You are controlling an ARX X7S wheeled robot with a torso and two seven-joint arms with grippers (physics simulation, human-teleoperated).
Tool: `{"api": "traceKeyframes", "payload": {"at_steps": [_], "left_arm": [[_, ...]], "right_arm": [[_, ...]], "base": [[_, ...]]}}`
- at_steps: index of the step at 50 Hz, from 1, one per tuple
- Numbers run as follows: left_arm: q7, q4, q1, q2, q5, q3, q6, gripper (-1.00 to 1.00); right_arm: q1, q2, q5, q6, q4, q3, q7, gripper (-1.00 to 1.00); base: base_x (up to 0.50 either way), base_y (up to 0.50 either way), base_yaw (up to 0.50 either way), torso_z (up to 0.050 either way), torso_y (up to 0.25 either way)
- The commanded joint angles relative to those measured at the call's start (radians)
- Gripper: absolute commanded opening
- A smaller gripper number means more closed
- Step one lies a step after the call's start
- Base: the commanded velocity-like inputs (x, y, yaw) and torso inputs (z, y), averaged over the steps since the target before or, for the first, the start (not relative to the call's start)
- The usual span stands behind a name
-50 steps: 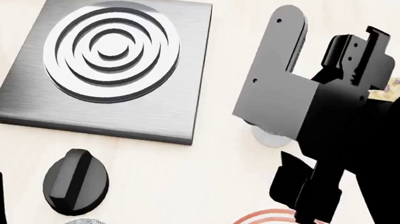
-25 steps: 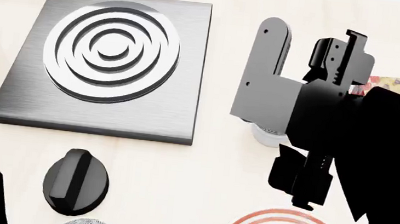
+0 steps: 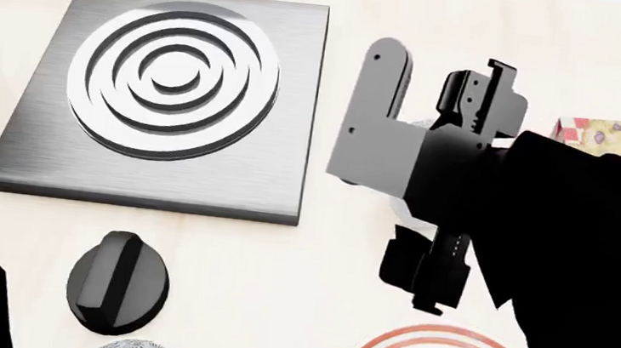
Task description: Pick the akita bowl on the ramekin and place it on the plate.
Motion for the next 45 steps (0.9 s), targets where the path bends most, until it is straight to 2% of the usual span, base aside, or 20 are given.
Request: {"api": "traceKeyframes", "payload": {"at_steps": [1, 45], "left_arm": [[-0.001, 0.000, 0.004, -0.004, -0.003, 0.004, 0.005, 1.00], [-0.021, -0.015, -0.008, -0.017, -0.032, 0.001, 0.005, 1.00]], "right_arm": [[-0.046, -0.053, -0.010, -0.054, 0.105, 0.005, 0.006, 1.00], [-0.162, -0.172, -0.076, -0.218, 0.437, -0.001, 0.027, 1.00]], "base": [[0.00, 0.00, 0.00, 0.000, 0.000], [0.00, 0.00, 0.00, 0.000, 0.000]]}}
